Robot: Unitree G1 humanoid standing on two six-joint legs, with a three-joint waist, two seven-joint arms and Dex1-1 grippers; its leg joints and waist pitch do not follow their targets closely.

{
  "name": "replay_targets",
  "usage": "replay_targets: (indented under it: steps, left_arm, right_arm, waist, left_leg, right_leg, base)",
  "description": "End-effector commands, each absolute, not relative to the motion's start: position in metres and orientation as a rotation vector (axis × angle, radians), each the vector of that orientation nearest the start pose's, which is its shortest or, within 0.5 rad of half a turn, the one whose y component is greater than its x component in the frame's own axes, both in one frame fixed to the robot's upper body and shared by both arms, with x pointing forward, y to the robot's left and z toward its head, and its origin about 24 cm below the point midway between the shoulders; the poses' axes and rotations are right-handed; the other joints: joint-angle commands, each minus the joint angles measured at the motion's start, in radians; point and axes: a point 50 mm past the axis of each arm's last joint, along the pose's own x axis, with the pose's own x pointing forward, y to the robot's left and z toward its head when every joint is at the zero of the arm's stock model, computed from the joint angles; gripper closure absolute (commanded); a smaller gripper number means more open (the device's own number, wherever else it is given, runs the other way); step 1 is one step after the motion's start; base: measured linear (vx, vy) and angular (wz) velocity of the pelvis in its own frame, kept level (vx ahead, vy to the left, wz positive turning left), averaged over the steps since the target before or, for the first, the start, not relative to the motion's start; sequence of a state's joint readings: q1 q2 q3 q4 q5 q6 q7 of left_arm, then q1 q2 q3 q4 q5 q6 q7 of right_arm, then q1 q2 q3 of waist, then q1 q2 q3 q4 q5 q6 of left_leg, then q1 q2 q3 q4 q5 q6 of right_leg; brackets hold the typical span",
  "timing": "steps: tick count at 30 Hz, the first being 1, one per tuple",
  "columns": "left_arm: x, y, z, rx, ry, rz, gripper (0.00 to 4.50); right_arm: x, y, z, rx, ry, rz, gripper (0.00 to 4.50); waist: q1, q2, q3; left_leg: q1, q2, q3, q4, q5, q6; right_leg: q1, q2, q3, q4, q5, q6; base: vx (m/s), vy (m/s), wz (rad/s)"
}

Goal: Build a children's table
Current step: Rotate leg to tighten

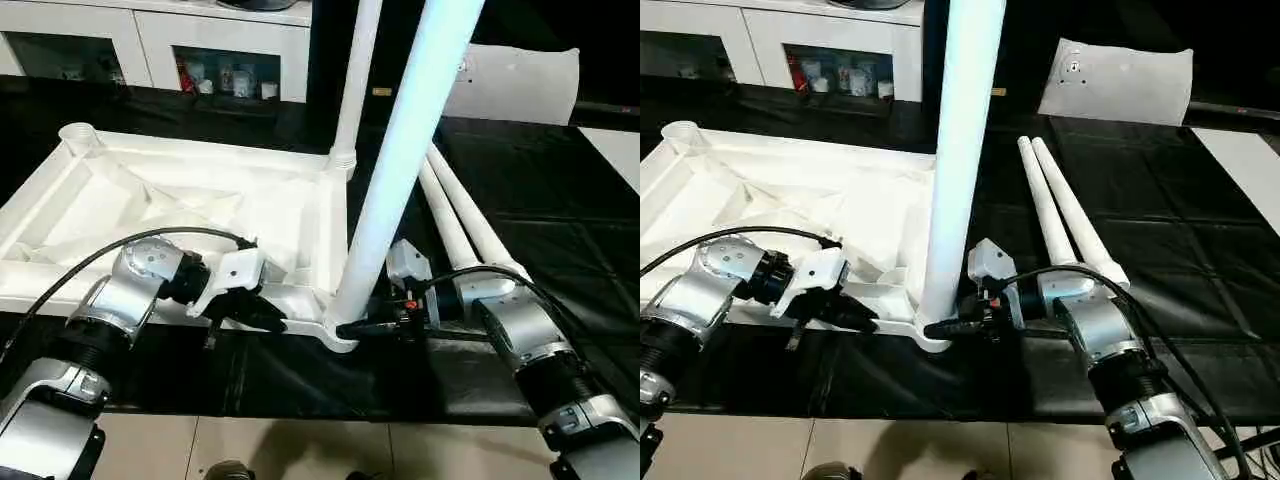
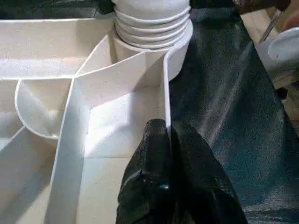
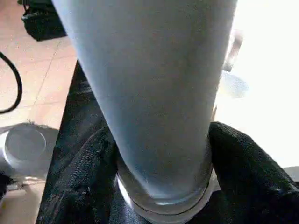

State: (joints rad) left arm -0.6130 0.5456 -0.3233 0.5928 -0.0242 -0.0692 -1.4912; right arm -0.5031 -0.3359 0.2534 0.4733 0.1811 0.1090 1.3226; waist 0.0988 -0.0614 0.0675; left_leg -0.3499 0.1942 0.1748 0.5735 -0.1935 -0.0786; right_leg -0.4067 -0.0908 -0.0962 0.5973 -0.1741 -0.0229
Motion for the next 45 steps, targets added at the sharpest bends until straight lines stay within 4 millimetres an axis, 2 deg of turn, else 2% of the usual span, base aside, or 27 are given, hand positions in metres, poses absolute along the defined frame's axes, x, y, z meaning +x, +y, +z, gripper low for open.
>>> replay_targets:
  steps: [1,2,3,4,5,6,7,8,9,10,11,12,14,16,19,21,23,26,27,31,32,33,34,37,40,45]
  left_arm:
    - [0.306,0.168,0.066,0.527,0.480,-1.482,4.50]
    - [0.306,0.165,0.066,0.491,0.465,-1.427,4.50]
    - [0.307,0.159,0.066,0.444,0.450,-1.351,4.50]
    - [0.307,0.157,0.066,0.433,0.444,-1.331,4.50]
    - [0.307,0.155,0.066,0.418,0.437,-1.306,4.50]
    - [0.308,0.146,0.065,0.371,0.422,-1.236,4.50]
    - [0.308,0.143,0.065,0.352,0.419,-1.209,4.50]
    - [0.308,0.140,0.065,0.340,0.416,-1.186,4.50]
    - [0.309,0.135,0.065,0.314,0.404,-1.145,4.50]
    - [0.310,0.130,0.065,0.288,0.393,-1.108,4.50]
    - [0.311,0.126,0.065,0.277,0.386,-1.088,4.50]
    - [0.313,0.107,0.067,0.232,0.356,-0.989,4.50]
    - [0.313,0.094,0.070,0.212,0.343,-0.928,4.50]
    - [0.312,0.083,0.071,0.210,0.335,-0.915,4.50]
    - [0.311,0.081,0.073,0.234,0.331,-0.915,4.50]
    - [0.313,0.089,0.072,0.274,0.332,-0.907,4.50]
    - [0.314,0.101,0.071,0.319,0.336,-0.919,4.50]
    - [0.312,0.115,0.070,0.350,0.361,-0.919,4.50]
    - [0.312,0.120,0.070,0.364,0.364,-0.924,4.50]
    - [0.309,0.135,0.069,0.404,0.374,-0.965,4.50]
    - [0.309,0.135,0.069,0.404,0.374,-0.965,4.50]
    - [0.307,0.143,0.068,0.424,0.383,-1.016,4.50]
    - [0.307,0.143,0.068,0.424,0.383,-1.016,4.50]
    - [0.305,0.152,0.067,0.452,0.388,-1.111,4.50]
    - [0.302,0.157,0.066,0.459,0.401,-1.200,4.50]
    - [0.295,0.159,0.065,0.457,0.412,-1.337,4.50]
  right_arm:
    - [0.293,-0.109,0.049,-0.093,0.303,1.431,1.86]
    - [0.295,-0.104,0.045,-0.076,0.302,1.364,1.86]
    - [0.296,-0.097,0.040,-0.052,0.308,1.275,1.86]
    - [0.297,-0.095,0.039,-0.047,0.309,1.254,1.86]
    - [0.297,-0.092,0.038,-0.039,0.308,1.229,1.86]
    - [0.298,-0.084,0.034,-0.001,0.312,1.150,1.87]
    - [0.299,-0.081,0.033,0.017,0.316,1.118,1.87]
    - [0.300,-0.079,0.032,0.033,0.320,1.093,1.87]
    - [0.301,-0.073,0.031,0.056,0.315,1.061,1.87]
    - [0.302,-0.068,0.031,0.074,0.310,1.032,1.87]
    - [0.303,-0.065,0.031,0.086,0.309,1.007,1.87]
    - [0.310,-0.048,0.031,0.145,0.316,0.880,1.87]
    - [0.316,-0.036,0.034,0.185,0.323,0.797,1.87]
    - [0.318,-0.025,0.039,0.175,0.313,0.780,1.88]
    - [0.320,-0.020,0.043,0.172,0.295,0.773,1.88]
    - [0.320,-0.025,0.043,0.155,0.275,0.783,1.18]
    - [0.319,-0.033,0.042,0.149,0.262,0.787,1.16]
    - [0.319,-0.045,0.041,0.136,0.241,0.781,0.83]
    - [0.319,-0.051,0.041,0.123,0.228,0.780,0.74]
    - [0.317,-0.071,0.042,0.080,0.184,0.818,0.53]
    - [0.317,-0.071,0.042,0.080,0.184,0.818,0.53]
    - [0.315,-0.084,0.047,0.046,0.151,0.871,0.35]
    - [0.315,-0.084,0.047,0.046,0.151,0.871,0.29]
    - [0.312,-0.101,0.052,-0.023,0.131,0.974,0.06]
    - [0.310,-0.113,0.055,-0.087,0.144,1.064,0.06]
    - [0.309,-0.122,0.061,-0.127,0.162,1.169,0.06]
  waist:
    - [-0.003,0.018,-0.056]
    - [-0.006,0.017,-0.053]
    - [-0.011,0.018,-0.048]
    - [-0.018,0.016,-0.042]
    - [-0.020,0.014,-0.044]
    - [-0.026,0.015,-0.042]
    - [-0.033,0.014,-0.039]
    - [-0.036,0.015,-0.039]
    - [-0.045,0.011,-0.040]
    - [-0.047,0.011,-0.039]
    - [-0.049,0.012,-0.040]
    - [-0.054,0.012,-0.038]
    - [-0.058,0.009,-0.039]
    - [-0.064,0.009,-0.041]
    - [-0.064,0.011,-0.043]
    - [-0.061,0.010,-0.046]
    - [-0.058,0.012,-0.049]
    - [-0.057,0.012,-0.054]
    - [-0.057,0.015,-0.056]
    - [-0.057,0.017,-0.061]
    - [-0.057,0.017,-0.061]
    - [-0.058,0.016,-0.061]
    - [-0.054,0.013,-0.061]
    - [-0.055,0.017,-0.059]
    - [-0.052,0.018,-0.059]
    - [-0.041,0.017,-0.060]
  left_leg:
    - [0.006,0.051,-0.005,-0.071,-0.171,0.021]
    - [0.004,0.051,-0.006,-0.073,-0.184,0.015]
    - [0.005,0.051,-0.008,-0.078,-0.221,-0.002]
    - [0.009,0.047,-0.011,-0.082,-0.281,-0.019]
    - [0.010,0.044,-0.013,-0.080,-0.294,-0.025]
    - [0.006,0.046,-0.018,-0.083,-0.297,-0.031]
    - [0.008,0.043,-0.019,-0.083,-0.313,-0.033]
    - [0.011,0.042,-0.021,-0.082,-0.324,-0.033]
    - [0.006,0.042,-0.022,-0.083,-0.323,-0.028]
    - [0.010,0.039,-0.022,-0.080,-0.331,-0.019]
    - [0.011,0.041,-0.020,-0.080,-0.331,-0.017]
    - [0.010,0.041,-0.019,-0.079,-0.332,-0.016]
    - [0.008,0.039,-0.024,-0.080,-0.318,-0.022]
    - [0.005,0.037,-0.021,-0.078,-0.306,-0.007]
    - [-0.001,0.036,-0.018,-0.080,-0.281,0.012]
    - [-0.003,0.036,-0.016,-0.079,-0.251,0.021]
    - [-0.003,0.035,-0.013,-0.078,-0.221,0.030]
    - [-0.007,0.036,-0.010,-0.074,-0.159,0.042]
    - [-0.008,0.036,-0.009,-0.072,-0.128,0.049]
    - [-0.005,0.036,-0.006,-0.066,-0.074,0.072]
    - [-0.005,0.036,-0.005,-0.065,-0.069,0.075]
    - [-0.005,0.036,-0.005,-0.064,-0.068,0.082]
    - [-0.004,0.035,-0.006,-0.064,-0.071,0.082]
    - [-0.003,0.036,-0.005,-0.066,-0.117,0.081]
    - [0.000,0.037,-0.006,-0.066,-0.138,0.070]
    - [0.005,0.041,-0.004,-0.064,-0.135,0.068]
  right_leg:
    - [0.054,-0.067,0.061,-0.052,-0.177,-0.241]
    - [0.054,-0.068,0.061,-0.054,-0.192,-0.238]
    - [0.050,-0.070,0.062,-0.060,-0.249,-0.230]
    - [0.046,-0.069,0.059,-0.075,-0.373,-0.198]
    - [0.047,-0.072,0.059,-0.080,-0.422,-0.180]
    - [0.049,-0.074,0.059,-0.085,-0.482,-0.151]
    - [0.043,-0.073,0.057,-0.095,-0.529,-0.129]
    - [0.041,-0.073,0.056,-0.098,-0.545,-0.122]
    - [0.043,-0.073,0.055,-0.100,-0.557,-0.114]
    - [0.037,-0.071,0.053,-0.109,-0.578,-0.102]
    - [0.035,-0.072,0.056,-0.107,-0.571,-0.103]
    - [0.031,-0.070,0.057,-0.108,-0.571,-0.106]
    - [0.035,-0.072,0.051,-0.109,-0.590,-0.100]
    - [0.034,-0.067,0.051,-0.110,-0.554,-0.092]
    - [0.036,-0.063,0.055,-0.104,-0.478,-0.099]
    - [0.039,-0.064,0.057,-0.099,-0.434,-0.106]
    - [0.041,-0.061,0.059,-0.093,-0.373,-0.123]
    - [0.049,-0.060,0.061,-0.075,-0.260,-0.157]
    - [0.052,-0.060,0.062,-0.069,-0.211,-0.174]
    - [0.058,-0.056,0.061,-0.053,-0.088,-0.222]
    - [0.059,-0.057,0.062,-0.052,-0.077,-0.226]
    - [0.060,-0.057,0.062,-0.051,-0.065,-0.234]
    - [0.063,-0.056,0.061,-0.054,-0.073,-0.231]
    - [0.061,-0.057,0.062,-0.057,-0.126,-0.228]
    - [0.059,-0.057,0.061,-0.062,-0.166,-0.226]
    - [0.056,-0.060,0.063,-0.056,-0.153,-0.240]
  base:
    - [0.000,0.000,0.00]
    - [0.000,0.000,0.00]
    - [0.000,0.000,0.00]
    - [0.000,0.000,0.00]
    - [0.000,0.000,0.00]
    - [0.000,0.000,0.00]
    - [0.000,0.000,0.00]
    - [0.000,0.000,0.00]
    - [0.000,0.000,0.00]
    - [0.000,0.000,0.00]
    - [0.000,0.000,0.00]
    - [0.000,0.000,0.00]
    - [0.000,0.000,0.00]
    - [0.000,0.000,0.00]
    - [0.000,0.000,0.00]
    - [0.000,0.000,0.00]
    - [0.000,0.000,0.00]
    - [0.000,0.000,0.00]
    - [0.000,0.000,0.00]
    - [0.000,0.000,0.00]
    - [0.000,0.000,0.00]
    - [0.000,0.000,0.00]
    - [0.000,0.000,0.00]
    - [0.000,0.000,0.00]
    - [0.000,0.000,0.00]
    - [0.000,0.000,0.00]
